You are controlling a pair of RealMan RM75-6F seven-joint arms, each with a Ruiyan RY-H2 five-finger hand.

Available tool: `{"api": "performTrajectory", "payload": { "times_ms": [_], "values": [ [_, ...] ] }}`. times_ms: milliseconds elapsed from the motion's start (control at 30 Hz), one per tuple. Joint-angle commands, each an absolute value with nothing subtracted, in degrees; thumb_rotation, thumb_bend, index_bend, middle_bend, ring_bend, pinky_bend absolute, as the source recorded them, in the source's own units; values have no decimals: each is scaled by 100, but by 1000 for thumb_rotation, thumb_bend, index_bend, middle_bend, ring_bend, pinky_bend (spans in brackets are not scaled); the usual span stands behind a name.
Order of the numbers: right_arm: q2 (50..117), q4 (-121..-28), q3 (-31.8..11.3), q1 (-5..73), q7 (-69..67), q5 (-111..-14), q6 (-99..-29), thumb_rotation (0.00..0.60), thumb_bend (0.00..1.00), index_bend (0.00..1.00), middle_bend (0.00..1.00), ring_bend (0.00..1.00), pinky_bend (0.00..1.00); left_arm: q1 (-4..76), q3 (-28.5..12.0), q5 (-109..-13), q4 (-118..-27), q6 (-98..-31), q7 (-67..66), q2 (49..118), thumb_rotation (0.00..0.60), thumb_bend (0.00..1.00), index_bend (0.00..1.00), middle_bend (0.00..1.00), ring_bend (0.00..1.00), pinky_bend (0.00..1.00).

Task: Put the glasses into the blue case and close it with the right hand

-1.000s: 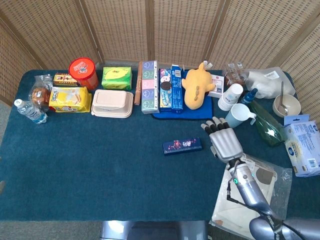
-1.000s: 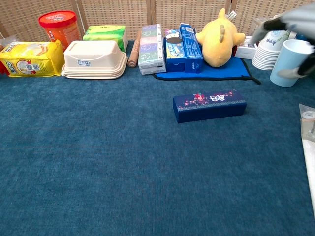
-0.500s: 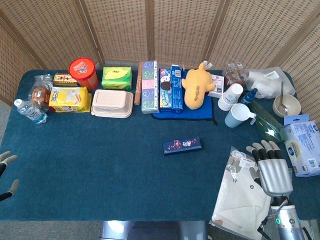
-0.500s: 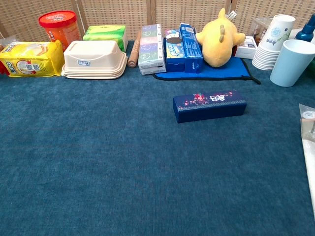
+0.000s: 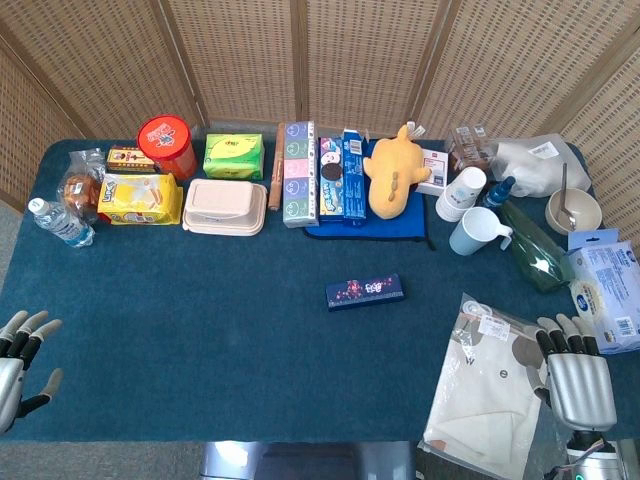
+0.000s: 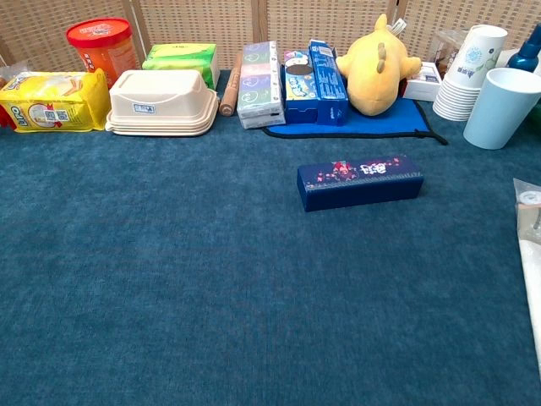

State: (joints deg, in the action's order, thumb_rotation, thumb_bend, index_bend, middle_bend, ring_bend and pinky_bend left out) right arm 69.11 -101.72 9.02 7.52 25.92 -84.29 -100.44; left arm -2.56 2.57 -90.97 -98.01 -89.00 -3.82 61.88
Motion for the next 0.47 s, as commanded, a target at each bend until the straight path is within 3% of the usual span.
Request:
{"api": "performTrajectory", "payload": {
  "times_ms": [33, 467],
  "values": [
    [6872, -10104, 826, 699, 2509, -8513, -10023, 600, 294, 324, 274, 185, 182, -249, 245, -9137, -9885, -8941, -447, 6128, 600, 350, 173, 134, 53, 121],
    [6943, -9958, 584, 549, 2217, -8645, -9791, 600, 296, 329, 274, 185, 181, -208, 179, -9118, -10099, -8967, -536, 5962, 600, 350, 171, 131, 53, 121]
  ]
}}
